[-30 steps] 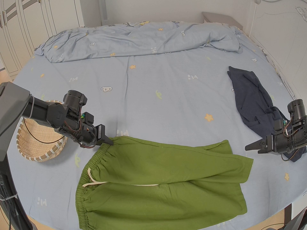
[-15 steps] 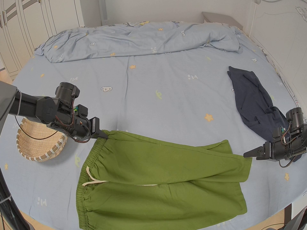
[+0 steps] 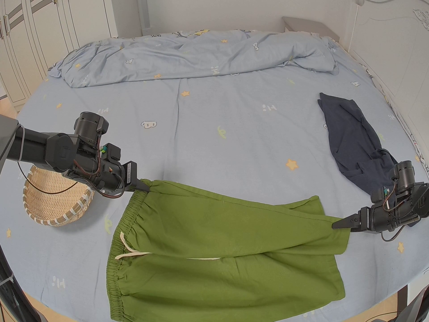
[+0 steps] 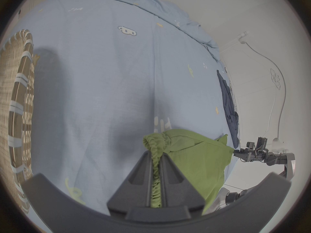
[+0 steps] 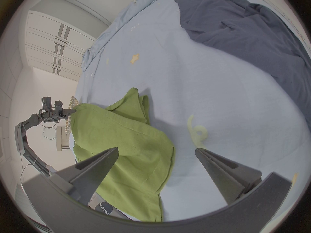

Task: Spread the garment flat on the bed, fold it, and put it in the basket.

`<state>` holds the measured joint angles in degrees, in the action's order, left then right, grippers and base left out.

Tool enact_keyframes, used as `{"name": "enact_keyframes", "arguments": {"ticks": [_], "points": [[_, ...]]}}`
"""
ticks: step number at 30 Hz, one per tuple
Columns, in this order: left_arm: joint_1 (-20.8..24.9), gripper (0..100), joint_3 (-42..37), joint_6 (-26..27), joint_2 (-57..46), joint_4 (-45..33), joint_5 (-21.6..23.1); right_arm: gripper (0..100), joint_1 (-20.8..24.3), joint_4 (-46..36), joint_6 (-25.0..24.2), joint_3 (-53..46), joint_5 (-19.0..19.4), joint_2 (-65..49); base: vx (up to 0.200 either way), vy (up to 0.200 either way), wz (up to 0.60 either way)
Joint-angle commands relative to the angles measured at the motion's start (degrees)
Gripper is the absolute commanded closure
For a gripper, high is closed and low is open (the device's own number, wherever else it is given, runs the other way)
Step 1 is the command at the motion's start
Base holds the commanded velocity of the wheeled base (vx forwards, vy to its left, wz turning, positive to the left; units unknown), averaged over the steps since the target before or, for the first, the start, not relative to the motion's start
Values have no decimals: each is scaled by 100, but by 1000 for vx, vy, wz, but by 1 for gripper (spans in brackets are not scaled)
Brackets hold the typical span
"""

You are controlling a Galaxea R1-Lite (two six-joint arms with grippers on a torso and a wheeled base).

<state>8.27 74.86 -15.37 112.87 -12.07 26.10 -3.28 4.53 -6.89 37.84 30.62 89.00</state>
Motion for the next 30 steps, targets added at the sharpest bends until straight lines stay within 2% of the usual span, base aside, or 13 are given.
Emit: {"name": "enact_keyframes", "arguments": {"ticks": [1,4,5,21,25,26,27,30], "points": [[0,100,2,-1,-2,3,0,0,20,74,-137,-22,14,161,0,0,0],[-9,100,2,-10,-11,3,0,0,29,197,-260,-22,23,223,0,0,0],[-9,100,2,-10,-11,3,0,100,29,232,-287,-22,23,249,0,0,0],[-246,100,-33,-36,-116,-6,18,100,-24,425,-348,-84,14,249,0,0,0],[-264,100,-297,-36,-292,3,18,100,82,461,-357,180,-39,240,0,0,0],[-264,100,-332,-36,-354,3,18,100,205,443,-383,435,-118,240,0,0,0],[-273,100,-350,-45,-433,3,18,100,398,434,-436,637,-364,240,0,0,0],[-361,100,-385,-45,-617,12,27,100,864,417,-515,1120,-1313,249,0,0,0]]}}
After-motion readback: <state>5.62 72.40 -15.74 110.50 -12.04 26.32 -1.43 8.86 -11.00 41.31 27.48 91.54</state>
